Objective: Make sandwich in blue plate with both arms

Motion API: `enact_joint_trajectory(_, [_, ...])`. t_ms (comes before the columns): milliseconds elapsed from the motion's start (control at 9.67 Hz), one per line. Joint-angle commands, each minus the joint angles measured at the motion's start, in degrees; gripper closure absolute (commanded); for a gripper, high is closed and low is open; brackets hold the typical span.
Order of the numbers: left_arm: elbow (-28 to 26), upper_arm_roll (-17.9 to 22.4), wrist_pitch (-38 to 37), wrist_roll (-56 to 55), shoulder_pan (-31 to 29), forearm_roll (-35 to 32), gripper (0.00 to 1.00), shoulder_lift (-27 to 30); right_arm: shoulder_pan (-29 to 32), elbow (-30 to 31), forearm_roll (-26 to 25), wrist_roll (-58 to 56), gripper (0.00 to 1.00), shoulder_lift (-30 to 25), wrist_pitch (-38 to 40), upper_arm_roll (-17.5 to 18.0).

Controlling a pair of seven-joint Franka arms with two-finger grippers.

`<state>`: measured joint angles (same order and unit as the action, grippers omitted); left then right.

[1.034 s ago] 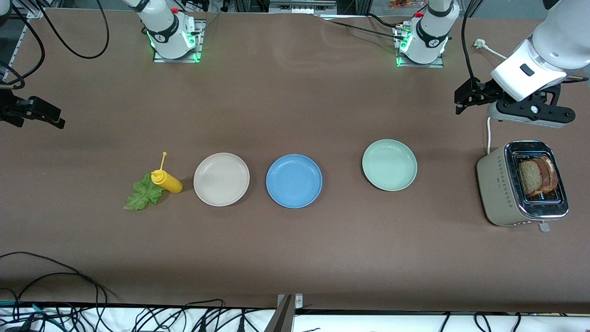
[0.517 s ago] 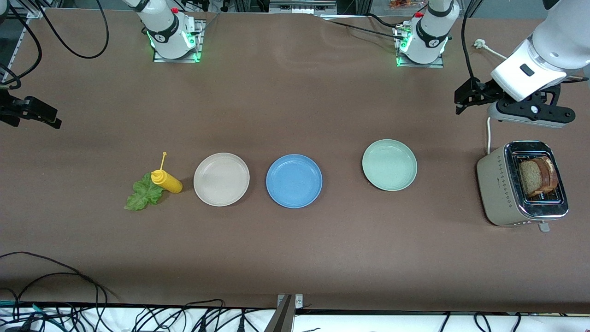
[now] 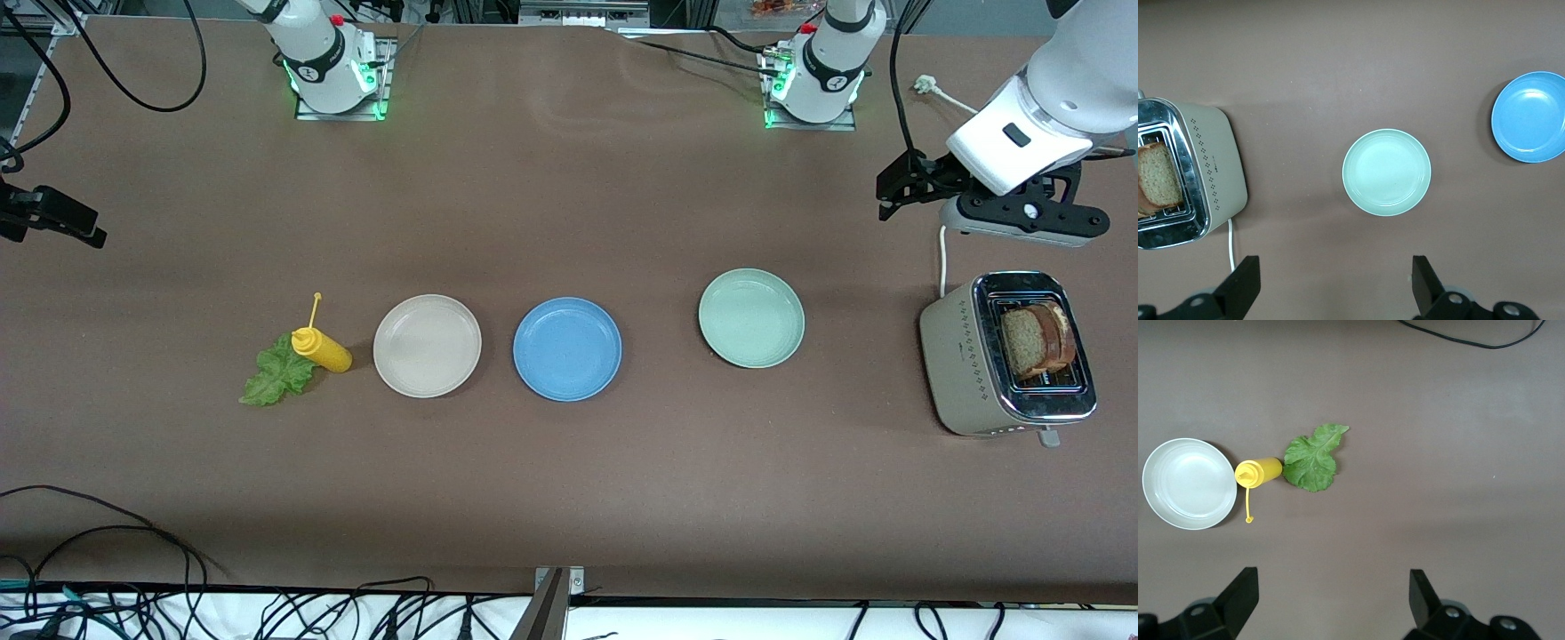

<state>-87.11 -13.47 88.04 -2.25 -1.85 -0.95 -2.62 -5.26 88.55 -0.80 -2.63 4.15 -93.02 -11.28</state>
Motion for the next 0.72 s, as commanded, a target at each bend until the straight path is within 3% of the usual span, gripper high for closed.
enact_joint_trajectory(0, [1.42,-0.24,-0.06,-0.91,0.18,-1.60,0.00,-0.63,0.07,-0.66,-0.17,0.35,0.00,0.16,0.12,0.12])
enact_joint_trajectory(620, [1.42,-0.24,-0.06,-0.91,0.18,-1.60,0.00,-0.63,-0.46,-0.66,-0.52,0.35,0.00,1.13,0.21,0.29])
